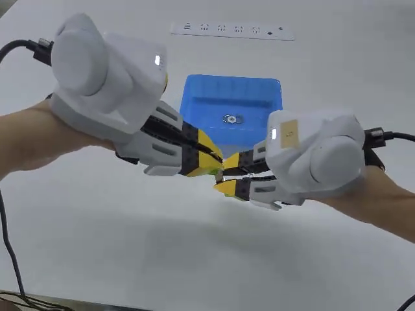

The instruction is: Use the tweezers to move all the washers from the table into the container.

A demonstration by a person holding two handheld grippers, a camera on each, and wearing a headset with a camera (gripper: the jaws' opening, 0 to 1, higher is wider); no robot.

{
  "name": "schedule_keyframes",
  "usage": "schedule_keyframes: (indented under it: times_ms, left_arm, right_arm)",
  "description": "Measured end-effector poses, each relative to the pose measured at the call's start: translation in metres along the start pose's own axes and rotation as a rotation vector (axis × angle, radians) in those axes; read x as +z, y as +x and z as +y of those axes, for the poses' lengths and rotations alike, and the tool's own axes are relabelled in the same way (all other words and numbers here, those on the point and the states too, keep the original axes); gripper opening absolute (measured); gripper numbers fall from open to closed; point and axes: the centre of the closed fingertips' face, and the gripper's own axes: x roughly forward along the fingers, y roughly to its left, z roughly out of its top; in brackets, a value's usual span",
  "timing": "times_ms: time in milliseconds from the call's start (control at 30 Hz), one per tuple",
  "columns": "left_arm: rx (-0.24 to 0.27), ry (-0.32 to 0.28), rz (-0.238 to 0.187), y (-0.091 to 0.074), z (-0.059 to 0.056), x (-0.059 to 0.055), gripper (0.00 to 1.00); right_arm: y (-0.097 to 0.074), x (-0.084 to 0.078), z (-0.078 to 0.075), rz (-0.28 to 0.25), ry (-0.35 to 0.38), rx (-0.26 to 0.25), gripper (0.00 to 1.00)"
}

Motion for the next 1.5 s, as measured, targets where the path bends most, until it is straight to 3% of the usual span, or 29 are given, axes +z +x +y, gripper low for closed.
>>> schedule_keyframes:
  times_ms: [233,1500]
  left_arm:
    - [0.008,-0.012,-0.004,0.001,0.012,-0.002,0.07]
    - [-0.021,-0.018,0.012,0.01,0.018,-0.009,0.07]
  right_arm:
    - [0.003,-0.004,-0.011,0.001,0.021,-0.01,0.11]
    - [0.01,-0.011,-0.012,-0.006,0.066,-0.012,0.11]
